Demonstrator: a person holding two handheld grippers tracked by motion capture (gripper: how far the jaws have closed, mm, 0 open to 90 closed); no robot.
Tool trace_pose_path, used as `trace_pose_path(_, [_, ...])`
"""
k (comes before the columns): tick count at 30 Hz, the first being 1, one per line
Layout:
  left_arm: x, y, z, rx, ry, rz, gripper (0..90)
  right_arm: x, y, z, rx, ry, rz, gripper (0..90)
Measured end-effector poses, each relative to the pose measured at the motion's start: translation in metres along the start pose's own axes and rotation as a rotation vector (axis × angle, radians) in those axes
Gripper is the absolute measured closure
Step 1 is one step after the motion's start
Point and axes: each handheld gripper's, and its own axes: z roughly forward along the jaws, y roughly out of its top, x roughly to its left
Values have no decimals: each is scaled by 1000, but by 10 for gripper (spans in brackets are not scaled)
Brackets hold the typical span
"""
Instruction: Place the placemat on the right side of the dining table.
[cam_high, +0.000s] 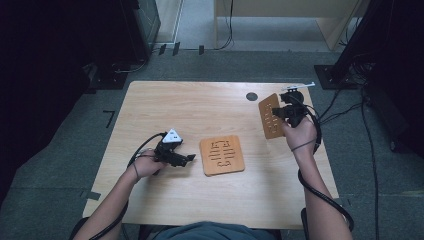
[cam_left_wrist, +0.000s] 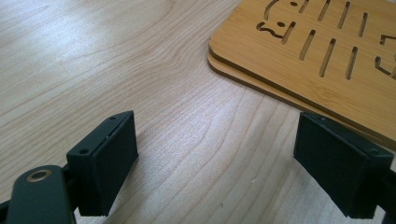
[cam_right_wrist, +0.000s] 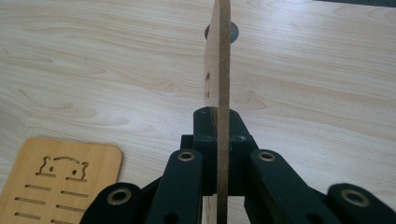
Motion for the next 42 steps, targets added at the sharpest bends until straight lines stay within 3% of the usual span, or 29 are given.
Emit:
trace_pose_path(10, [-2,0,1,4,13,13,126,-16,-1,-4,5,-33,43,877])
trace_pose_path(28, [1,0,0,0,-7,4,126,-51,-7,-15,27,-91,140,876])
trace_pose_path(42, [1,0,0,7,-9,23,126,-59,-6,-16,97,-124,149,876])
